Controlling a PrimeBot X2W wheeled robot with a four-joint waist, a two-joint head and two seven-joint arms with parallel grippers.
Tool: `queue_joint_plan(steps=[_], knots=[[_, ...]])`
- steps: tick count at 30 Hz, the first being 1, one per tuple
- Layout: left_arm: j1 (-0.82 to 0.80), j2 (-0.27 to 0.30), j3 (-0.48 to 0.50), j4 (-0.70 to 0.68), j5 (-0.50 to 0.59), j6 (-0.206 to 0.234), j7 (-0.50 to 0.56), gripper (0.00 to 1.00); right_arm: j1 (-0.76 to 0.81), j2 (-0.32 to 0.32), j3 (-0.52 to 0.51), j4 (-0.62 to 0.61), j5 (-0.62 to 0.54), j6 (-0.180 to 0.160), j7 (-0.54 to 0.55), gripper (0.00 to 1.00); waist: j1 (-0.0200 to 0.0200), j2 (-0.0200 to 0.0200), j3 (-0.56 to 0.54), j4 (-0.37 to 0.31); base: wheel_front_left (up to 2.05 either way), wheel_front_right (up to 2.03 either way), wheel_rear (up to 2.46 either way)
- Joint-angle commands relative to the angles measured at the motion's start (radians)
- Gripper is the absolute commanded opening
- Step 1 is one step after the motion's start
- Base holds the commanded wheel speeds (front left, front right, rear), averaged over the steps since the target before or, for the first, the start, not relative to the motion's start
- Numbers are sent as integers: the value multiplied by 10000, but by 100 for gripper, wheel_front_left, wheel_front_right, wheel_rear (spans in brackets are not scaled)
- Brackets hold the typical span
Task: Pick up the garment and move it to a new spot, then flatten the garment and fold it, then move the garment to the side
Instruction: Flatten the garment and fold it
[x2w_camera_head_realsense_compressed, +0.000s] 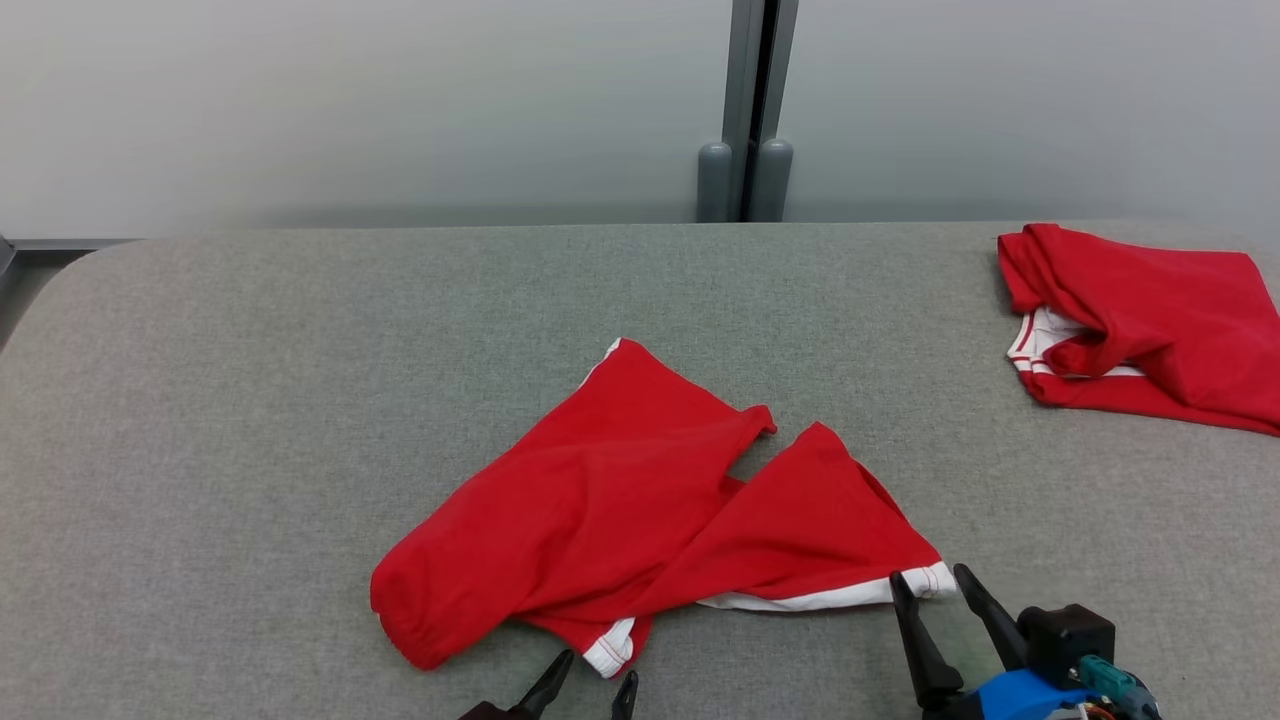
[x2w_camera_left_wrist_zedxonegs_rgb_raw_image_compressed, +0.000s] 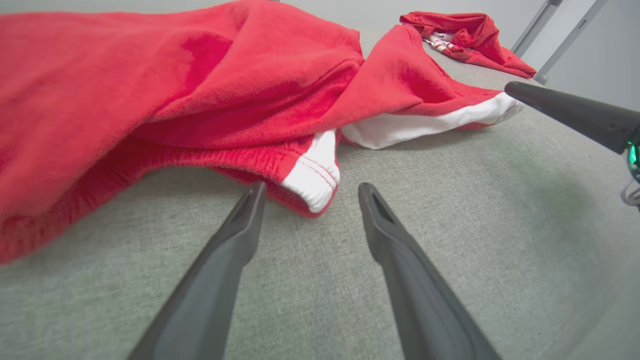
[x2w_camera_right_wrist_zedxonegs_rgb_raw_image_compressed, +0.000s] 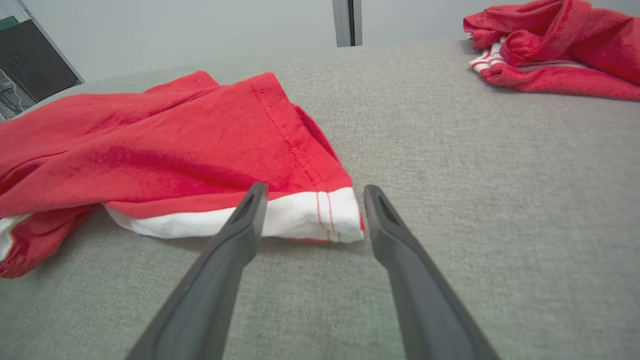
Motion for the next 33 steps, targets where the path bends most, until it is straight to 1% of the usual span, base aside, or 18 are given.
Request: queue_joint_plan(steps=[1, 7, 13, 14, 15, 16, 17, 18, 21, 23, 24, 25, 29, 33], knots=[[-251, 34, -142, 162, -88, -10, -44, 100, -157, -58, 86, 81, 53, 2, -36, 100, -1, 0, 30, -18, 0, 0, 0], [-745, -39, -604, 746, -637, -11, -44, 100, -451, -176, 413, 510, 181, 2, -36, 100, -1, 0, 144, -127, 0, 0, 0], [-1177, -96, -897, 1038, -908, -11, -44, 100, -660, -234, 652, 722, 346, 2, -36, 100, -1, 0, 249, -194, 0, 0, 0], [-1232, -109, -934, 1102, -960, -11, -44, 93, -704, -246, 714, 782, 375, 2, -36, 100, -1, 0, 256, -200, 0, 0, 0], [-1232, -109, -934, 1102, -960, -11, -44, 93, -704, -246, 714, 782, 375, 2, -36, 100, -1, 0, 256, -200, 0, 0, 0], [-1307, -120, -969, 1151, -989, -11, -45, 43, -764, -247, 765, 818, 397, 2, -37, 43, -1, 0, 269, -203, 0, 0, 0], [-1385, -128, -993, 1184, -1040, -11, -44, 6, -811, -237, 860, 857, 441, 2, -36, 11, -1, 0, 281, -206, 0, 0, 0], [-1434, -131, -1000, 1199, -1076, -11, -45, 0, -827, -239, 945, 919, 488, 2, -36, 0, -1, 0, 288, -207, 0, 0, 0], [-1559, -137, -793, 1122, -1182, -11, -44, 0, -968, -308, 1082, 781, 561, 2, -37, 0, -1, 0, 293, -179, 0, 0, 0], [-1617, -89, -488, 877, -1192, -11, -45, 0, -984, -282, 1206, 483, 663, 2, -36, 0, -1, 0, 290, -152, 0, 0, 0], [-1689, 33, -105, 486, -1162, -11, -44, 0, -1043, -357, 1356, 90, 744, 2, -38, 0, -1, 0, 319, -134, 0, 0, 0], [-1689, 33, -105, 486, -1162, -11, -44, 0, -1043, -357, 1356, 90, 744, 2, -38, 0, -1, 0, 319, -134, 0, 0, 0], [-2260, 489, 432, -387, -949, -12, -44, 0, -1727, -596, 1741, -458, 1146, 2, -38, 0, -1, 0, 456, -88, 0, 0, 0], [-3580, 1169, 556, -833, -904, -12, -45, 0, -3234, -738, 2222, -538, 1531, 2, -36, 0, -1, 0, 681, -53, 0, 0, 0]])
